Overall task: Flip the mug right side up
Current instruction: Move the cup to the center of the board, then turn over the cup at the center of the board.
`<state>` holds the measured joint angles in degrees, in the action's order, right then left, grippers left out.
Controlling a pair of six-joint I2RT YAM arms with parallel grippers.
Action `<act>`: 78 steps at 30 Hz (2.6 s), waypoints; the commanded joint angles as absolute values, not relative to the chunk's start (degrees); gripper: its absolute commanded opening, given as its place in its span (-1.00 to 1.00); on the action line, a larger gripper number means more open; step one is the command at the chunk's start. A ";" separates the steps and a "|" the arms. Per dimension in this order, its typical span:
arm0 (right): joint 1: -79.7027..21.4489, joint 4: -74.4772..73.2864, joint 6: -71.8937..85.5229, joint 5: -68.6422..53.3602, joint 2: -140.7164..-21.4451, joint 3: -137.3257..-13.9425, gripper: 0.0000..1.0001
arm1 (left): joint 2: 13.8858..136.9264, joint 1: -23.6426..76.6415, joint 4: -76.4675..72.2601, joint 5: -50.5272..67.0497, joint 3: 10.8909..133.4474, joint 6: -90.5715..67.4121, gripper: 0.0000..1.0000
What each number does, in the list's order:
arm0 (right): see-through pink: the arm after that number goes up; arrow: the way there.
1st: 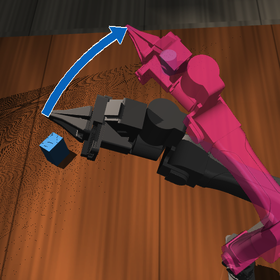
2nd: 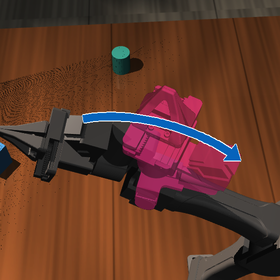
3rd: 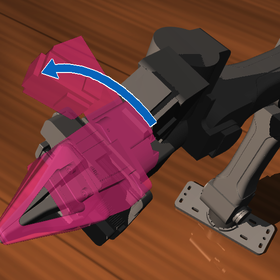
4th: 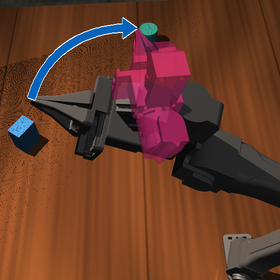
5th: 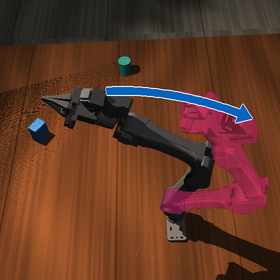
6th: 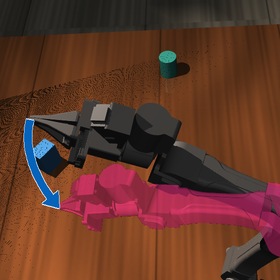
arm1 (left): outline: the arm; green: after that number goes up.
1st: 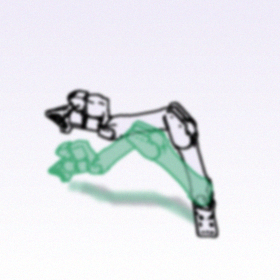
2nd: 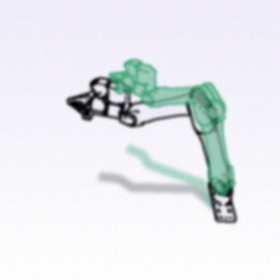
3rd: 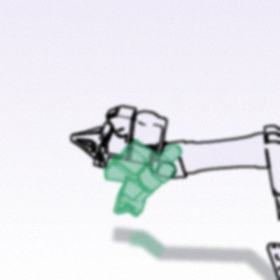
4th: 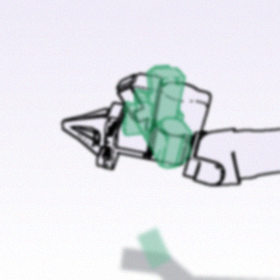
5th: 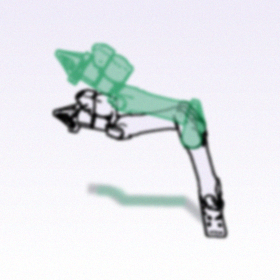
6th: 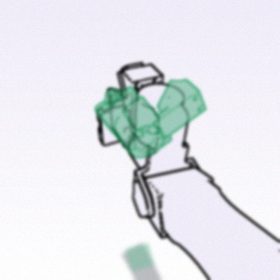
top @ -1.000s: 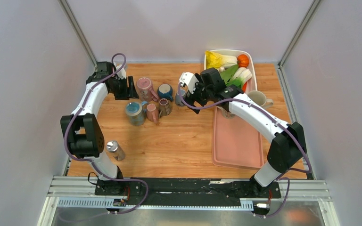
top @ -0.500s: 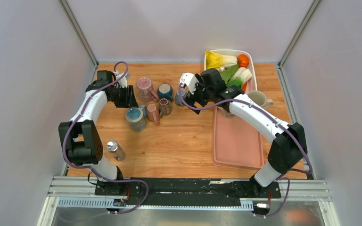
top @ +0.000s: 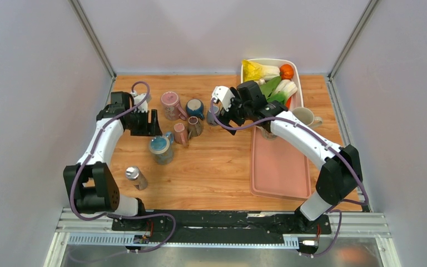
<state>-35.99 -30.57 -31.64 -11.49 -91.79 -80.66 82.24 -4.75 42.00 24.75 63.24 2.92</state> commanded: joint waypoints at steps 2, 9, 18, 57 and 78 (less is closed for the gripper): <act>-36.20 -29.20 -32.02 -12.08 -90.63 -80.06 1.00 | 75.01 -6.40 44.72 27.75 62.38 6.93 0.54; -36.21 -29.19 -32.10 -11.82 -90.55 -79.97 1.00 | 78.71 -6.42 48.84 28.93 61.83 9.31 0.32; -36.25 -29.21 -32.09 -11.88 -90.07 -79.31 1.00 | 80.61 -6.42 47.04 27.27 62.22 13.36 0.08; -31.32 -32.28 -51.60 -45.34 -92.08 -71.25 1.00 | 95.92 20.34 48.58 37.69 83.67 22.84 -0.19; -43.80 -9.59 -29.94 -33.81 -103.87 -67.15 0.67 | 66.90 6.84 38.61 28.62 67.69 -2.65 0.22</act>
